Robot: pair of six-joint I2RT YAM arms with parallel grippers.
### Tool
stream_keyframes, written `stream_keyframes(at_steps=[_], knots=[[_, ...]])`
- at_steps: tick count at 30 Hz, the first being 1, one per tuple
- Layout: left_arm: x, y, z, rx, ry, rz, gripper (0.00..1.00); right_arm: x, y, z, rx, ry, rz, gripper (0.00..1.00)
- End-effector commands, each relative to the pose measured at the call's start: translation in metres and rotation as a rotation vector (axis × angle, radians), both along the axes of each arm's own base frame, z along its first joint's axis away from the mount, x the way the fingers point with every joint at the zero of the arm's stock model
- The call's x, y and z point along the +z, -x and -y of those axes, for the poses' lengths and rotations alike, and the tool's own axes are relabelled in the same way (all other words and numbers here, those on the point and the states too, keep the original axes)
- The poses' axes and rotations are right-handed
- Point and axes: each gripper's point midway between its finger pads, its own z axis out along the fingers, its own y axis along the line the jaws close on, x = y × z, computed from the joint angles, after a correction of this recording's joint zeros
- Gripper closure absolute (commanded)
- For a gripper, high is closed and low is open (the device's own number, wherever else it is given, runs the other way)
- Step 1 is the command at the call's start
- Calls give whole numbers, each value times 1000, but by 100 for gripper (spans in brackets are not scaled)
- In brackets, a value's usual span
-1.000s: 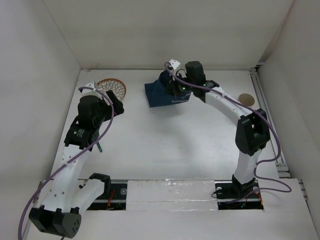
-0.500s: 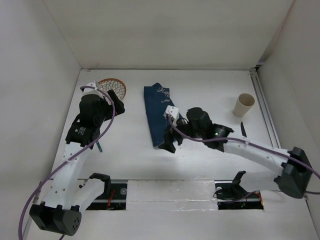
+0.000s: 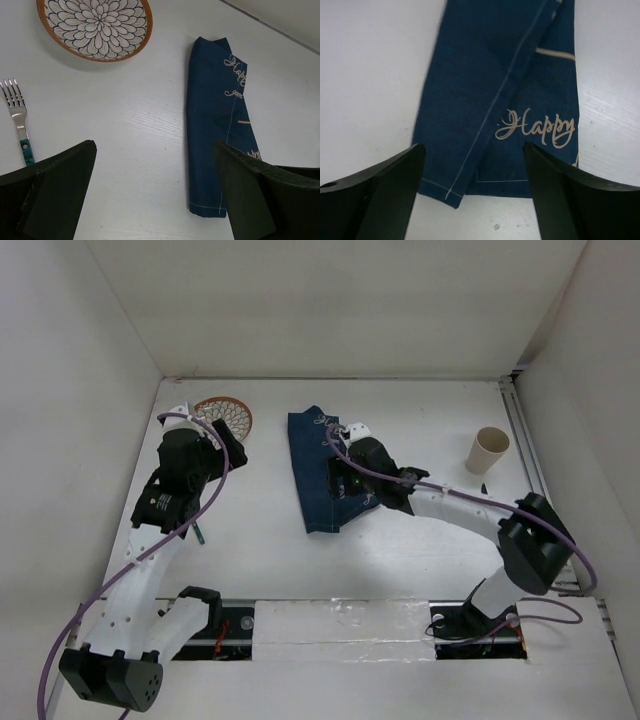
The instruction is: Set the dinner table for one person
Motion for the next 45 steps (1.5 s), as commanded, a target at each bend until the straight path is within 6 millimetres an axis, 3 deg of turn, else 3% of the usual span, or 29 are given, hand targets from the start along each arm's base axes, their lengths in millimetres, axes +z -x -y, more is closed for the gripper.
stream_keyframes(at_steps=[1, 12, 14, 23, 25, 26, 32, 34, 37, 40, 42, 45], knots=[[10, 1, -10, 59, 3, 36, 0, -7, -20, 4, -108, -79, -51, 18], [18, 5, -15, 81, -2, 60, 0, -68, -9, -19, -4, -126, -194, 49], [18, 5, -15, 81, -2, 60, 0, -82, -5, -20, 2, -126, -227, 49], [18, 5, -13, 73, 1, 59, 0, -101, -5, -24, -12, -130, -266, 49], [18, 5, -13, 73, 1, 59, 0, -109, -5, -24, -13, -123, -273, 61], [18, 5, -13, 73, 1, 59, 0, -109, -5, -24, -13, -123, -273, 71], [18, 5, -13, 73, 1, 59, 0, -109, -4, -29, -10, -127, -279, 98], [18, 5, -13, 73, 1, 59, 0, -100, -8, -30, -15, -138, -258, 100], [18, 5, -13, 73, 1, 59, 0, -70, -12, -43, 30, -146, -170, 100], [18, 5, -13, 73, 1, 59, 0, -39, -2, -74, 160, -141, -75, 100], [18, 5, -13, 73, 1, 59, 0, -13, 12, -109, 299, -181, -32, 100], [14, 5, -18, 100, -6, 44, 0, -5, 36, -144, 433, -180, -17, 97]])
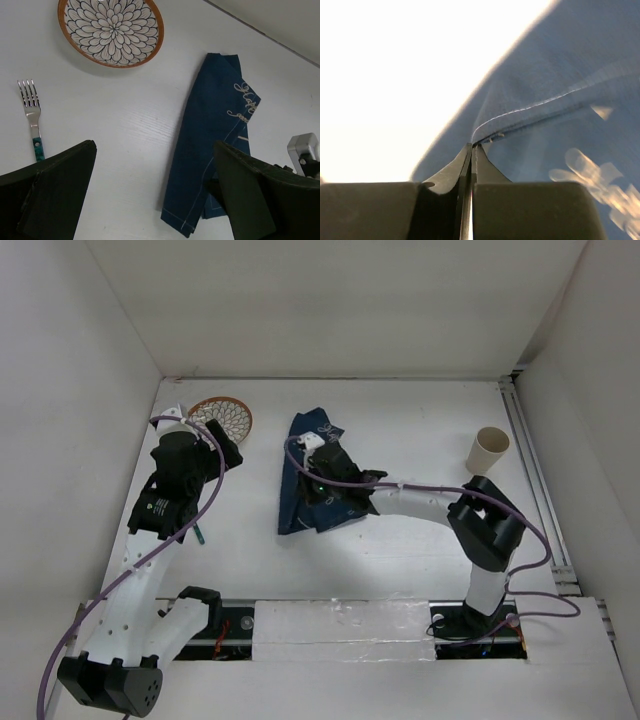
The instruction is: Set the dinner table for one person
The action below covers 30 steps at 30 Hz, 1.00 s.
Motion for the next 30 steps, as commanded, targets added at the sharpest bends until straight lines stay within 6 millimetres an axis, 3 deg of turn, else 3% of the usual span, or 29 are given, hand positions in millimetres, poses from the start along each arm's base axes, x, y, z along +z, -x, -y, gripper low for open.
stream_keyframes(at_steps=[1, 4, 8, 9, 11, 12, 18, 20, 22, 25, 27, 30], knots=[[5, -2, -4, 27, 3, 11, 0, 51, 17, -62, 196, -94, 127, 97], [3, -1, -6, 35, -3, 3, 0, 54, 29, -93, 258, -113, 139, 95], [11, 3, -17, 102, -8, 28, 0, 47, 41, -123, 379, -148, 112, 74], [15, 5, -17, 106, 4, 41, 0, 45, 42, -128, 399, -156, 103, 47], [15, 5, -19, 117, -1, 43, 0, 40, 42, -133, 411, -151, 89, 28], [13, 6, -20, 117, -3, 34, 0, 42, 40, -130, 405, -138, 103, 0], [10, 4, -17, 107, -1, 22, 0, 57, 17, -85, 183, -32, 179, 0], [8, 3, -5, 46, 29, 19, 0, 31, 8, -51, 62, 125, 153, 0], [5, 3, 3, 7, 45, 6, 0, 19, 3, -36, 5, 188, 151, 0], [-5, 3, 18, -41, 115, -25, 0, 3, -2, -25, -34, 255, 150, 0], [-18, 4, 40, -124, 195, -58, 0, -6, -3, -20, -48, 281, 150, 3], [-57, 2, 48, -97, 277, -145, 0, -18, -8, -14, -69, 313, 130, 7]])
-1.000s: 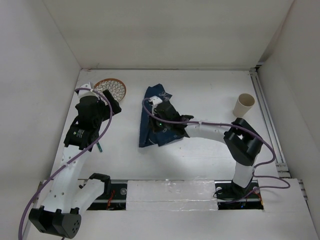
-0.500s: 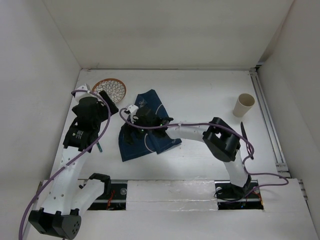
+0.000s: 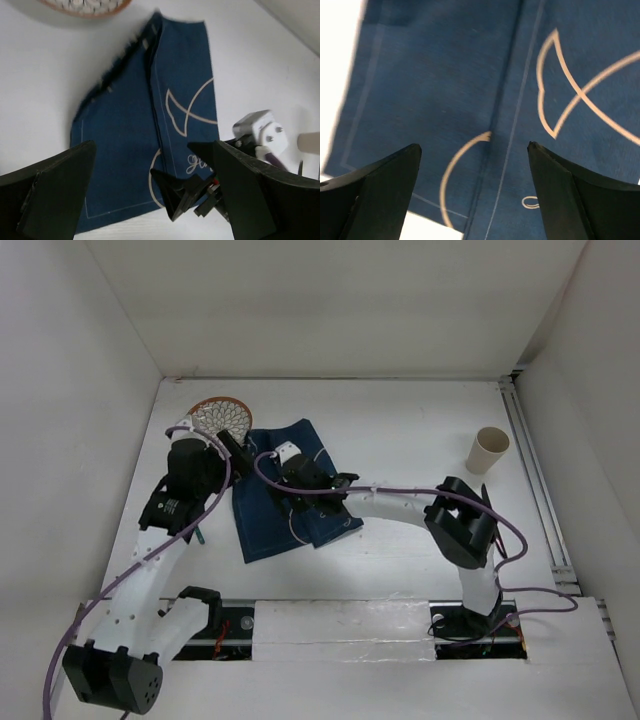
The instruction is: Set the dinner table for one person
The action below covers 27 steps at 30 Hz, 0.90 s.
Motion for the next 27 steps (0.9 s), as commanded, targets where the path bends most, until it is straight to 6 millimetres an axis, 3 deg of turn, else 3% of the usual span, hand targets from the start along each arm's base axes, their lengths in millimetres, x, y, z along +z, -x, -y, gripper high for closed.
stream_keyframes(at_steps=[1, 6, 12, 14, 16, 17, 25, 27], knots=[[-43, 1, 18, -12, 120, -118, 0, -15, -15, 17, -84, 65, 2, 9], [-101, -1, 15, 85, 135, -261, 0, -24, -25, 17, -101, 93, 9, 26], [-137, 3, 23, 113, 125, -349, 0, -47, -32, 21, -129, 143, -13, 39], [-148, 2, 17, 150, 101, -376, 0, -53, -32, 24, -135, 164, -18, 50], [-155, 2, 16, 167, 93, -398, 0, -53, -32, 24, -135, 164, -18, 58], [-163, 2, 11, 186, 69, -417, 0, -53, -32, 24, -141, 159, -22, 69], [-215, 17, 0, 265, -5, -595, 0, -52, -31, 25, -141, 159, -22, 83], [-229, 22, -1, 269, -23, -642, 0, -42, -31, 25, -142, 138, -9, 88]])
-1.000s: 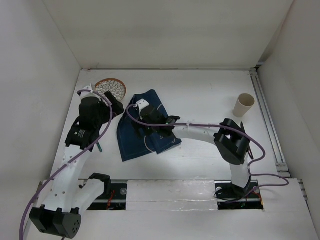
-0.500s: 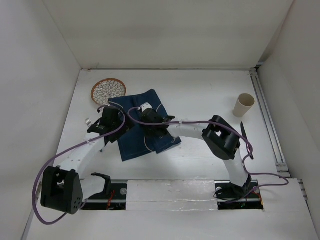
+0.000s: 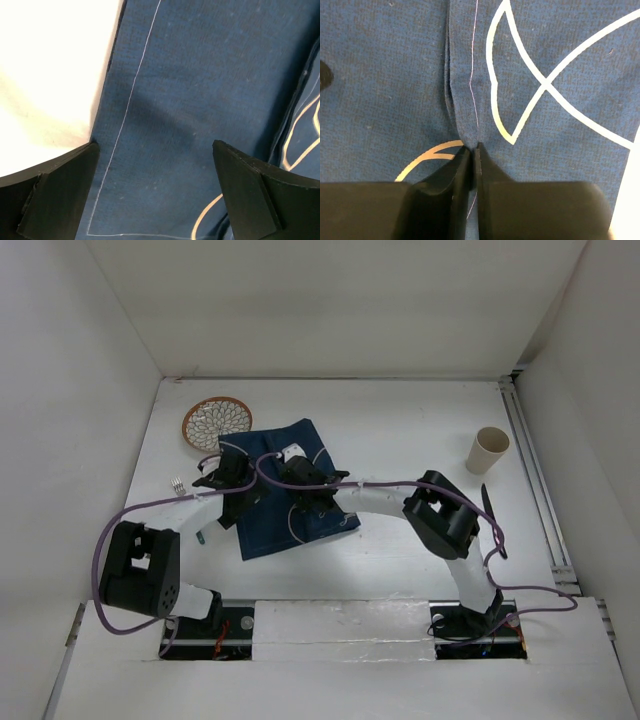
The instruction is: Set the dinner table for one person
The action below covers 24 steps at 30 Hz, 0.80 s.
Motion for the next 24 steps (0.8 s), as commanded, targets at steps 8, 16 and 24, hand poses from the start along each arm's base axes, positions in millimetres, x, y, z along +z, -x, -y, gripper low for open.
stream_keyframes(at_steps=[8, 16, 24], knots=[[-28, 17, -8, 56, -46, -119, 0, 44, -15, 9, -38, -114, 39, 100], [-31, 21, -9, 56, -49, -128, 0, 59, -59, 98, -285, -135, 56, 100], [-28, 20, -11, 52, -60, -118, 0, 103, -65, 196, -587, -194, 200, 8]])
